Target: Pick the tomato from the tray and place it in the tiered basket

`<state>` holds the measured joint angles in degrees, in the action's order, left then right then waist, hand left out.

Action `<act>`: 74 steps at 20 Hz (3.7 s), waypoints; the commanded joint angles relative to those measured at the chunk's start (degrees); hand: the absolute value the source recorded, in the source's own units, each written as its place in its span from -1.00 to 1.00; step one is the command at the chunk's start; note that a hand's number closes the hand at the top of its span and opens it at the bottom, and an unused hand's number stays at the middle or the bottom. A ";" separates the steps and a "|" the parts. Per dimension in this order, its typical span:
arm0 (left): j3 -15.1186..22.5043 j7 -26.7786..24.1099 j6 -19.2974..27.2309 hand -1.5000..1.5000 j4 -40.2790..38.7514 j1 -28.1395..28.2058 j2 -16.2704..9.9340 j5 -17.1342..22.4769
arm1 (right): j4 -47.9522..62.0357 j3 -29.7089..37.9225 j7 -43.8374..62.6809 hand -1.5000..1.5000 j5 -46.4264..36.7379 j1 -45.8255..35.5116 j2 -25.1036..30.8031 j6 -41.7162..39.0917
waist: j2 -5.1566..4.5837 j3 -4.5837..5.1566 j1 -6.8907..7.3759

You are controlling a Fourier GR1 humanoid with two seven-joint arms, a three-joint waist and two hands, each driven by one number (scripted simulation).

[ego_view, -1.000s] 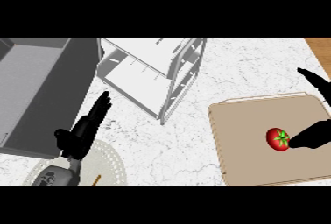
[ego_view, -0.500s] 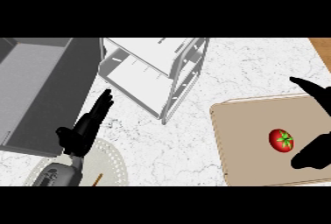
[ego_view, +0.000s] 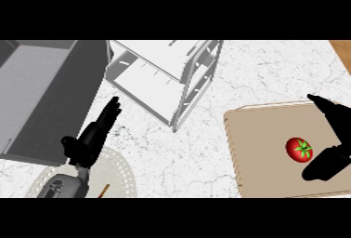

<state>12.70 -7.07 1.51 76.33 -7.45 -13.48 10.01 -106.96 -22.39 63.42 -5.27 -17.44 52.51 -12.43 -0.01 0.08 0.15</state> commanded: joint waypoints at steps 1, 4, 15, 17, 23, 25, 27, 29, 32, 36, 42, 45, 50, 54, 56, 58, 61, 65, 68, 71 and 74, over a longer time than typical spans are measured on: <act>1.39 0.89 2.02 0.00 0.83 0.58 1.92 -2.46 | 2.69 -0.69 6.28 -1.00 -1.89 0.94 -2.98 -1.59 | 0.02 -0.06 0.04; -1.40 -1.98 -0.73 0.00 -3.16 -0.59 0.82 -1.49 | -0.15 -0.07 5.61 -1.00 -3.54 5.81 -4.02 0.22 | 0.05 -0.04 -0.57; -3.75 0.61 -2.79 0.00 -0.57 -0.25 1.18 -1.49 | 10.52 5.23 -0.88 -1.00 -8.98 6.46 -9.17 -2.69 | 0.04 -0.06 -0.17; -0.56 -1.00 -0.42 0.00 0.05 2.10 4.37 -4.87 | 8.61 4.63 -0.55 -1.00 -10.69 8.17 -10.56 -2.55 | 0.06 -0.06 -0.22; -4.09 1.51 -3.78 0.00 4.16 4.05 1.03 -3.81 | 17.04 6.86 -8.29 -1.00 -15.56 8.42 -14.37 -3.32 | 0.03 -0.08 0.14; -6.85 -1.84 -5.25 0.00 -2.36 0.14 2.13 -3.44 | 16.54 7.35 -6.24 -1.00 -17.80 7.32 -18.29 -3.30 | 0.00 -0.06 -0.08; -4.97 1.27 -3.63 0.00 2.06 2.27 3.79 -5.60 | 16.79 9.87 -10.89 -1.00 -19.22 10.36 -17.88 -4.44 | 0.05 -0.08 -0.13; -6.00 -1.77 -3.23 0.00 -4.76 -1.57 5.48 -6.14 | 19.74 7.02 -13.13 -1.00 -22.91 11.58 -20.98 -0.91 | -0.01 -0.07 -0.26; -6.86 2.75 -6.07 0.00 2.86 1.78 2.79 -4.72 | 21.54 9.71 -15.87 1.00 -24.04 9.71 -24.09 0.42 | 0.05 -0.09 0.04; -7.57 -0.63 -5.12 0.00 -3.56 -1.32 4.15 -6.17 | 17.15 9.78 -23.31 1.00 -26.61 13.15 -23.10 5.02 | 0.03 -0.08 -0.44; -6.07 -1.24 -4.98 0.00 0.28 3.41 6.34 -8.79 | 20.41 14.37 -25.19 1.00 -28.87 8.38 -25.12 0.11 | 0.02 -0.08 -0.07; -7.68 2.29 -5.13 0.00 -0.07 -0.35 6.37 -7.86 | 11.44 11.77 -17.48 1.00 -33.00 12.60 -27.68 0.83 | 0.09 -0.06 -0.41; -9.22 4.65 -6.12 0.00 2.98 0.22 3.97 -5.89 | 1.51 0.02 2.09 1.00 -48.03 21.56 -35.43 7.17 | 0.46 0.04 -1.07; -7.23 3.31 -4.56 0.00 2.73 0.80 6.19 -8.11 | -8.36 -3.93 7.44 1.00 -56.53 26.41 -35.95 5.88 | 0.30 -0.02 -0.92; -7.51 0.60 -6.10 0.00 1.61 2.49 5.53 -7.84 | -11.63 -6.24 8.57 1.00 -61.70 26.37 -38.30 7.33 | 0.27 0.00 -0.79; -9.19 2.95 -6.54 0.00 1.34 0.38 4.60 -6.45 | -15.32 -4.73 5.97 1.00 -61.65 25.59 -41.12 10.88 | 0.31 -0.03 -1.00; -7.53 2.32 -5.49 0.00 2.51 1.40 5.67 -7.99 | -21.12 -6.15 5.38 1.00 -61.73 21.84 -47.74 11.64 | 0.45 -0.02 -0.72; -7.97 2.45 -6.08 0.00 0.33 -0.37 5.53 -8.05 | -25.50 -7.24 5.58 1.00 -68.76 12.96 -50.71 7.53 | 0.15 0.06 -0.26; -6.18 2.65 -3.87 0.00 1.53 0.70 7.99 -9.94 | -23.28 -5.91 9.06 1.00 -68.60 1.83 -52.30 -0.63 | 0.05 0.00 0.13; -7.52 4.59 -6.42 0.00 3.83 0.38 5.99 -7.65 | -20.06 -5.12 15.93 1.00 -66.66 -9.52 -52.40 -2.75 | 0.09 0.07 0.74; -6.51 1.36 -6.08 0.00 2.96 3.51 6.62 -8.88 | -14.71 2.30 15.19 1.00 -61.94 -17.17 -52.44 -2.44 | 0.01 0.06 1.13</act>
<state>5.50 -4.62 -4.87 79.19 -5.62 -7.45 1.86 -125.52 -24.63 66.44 -70.28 -23.08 1.12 -9.39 0.09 0.09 0.82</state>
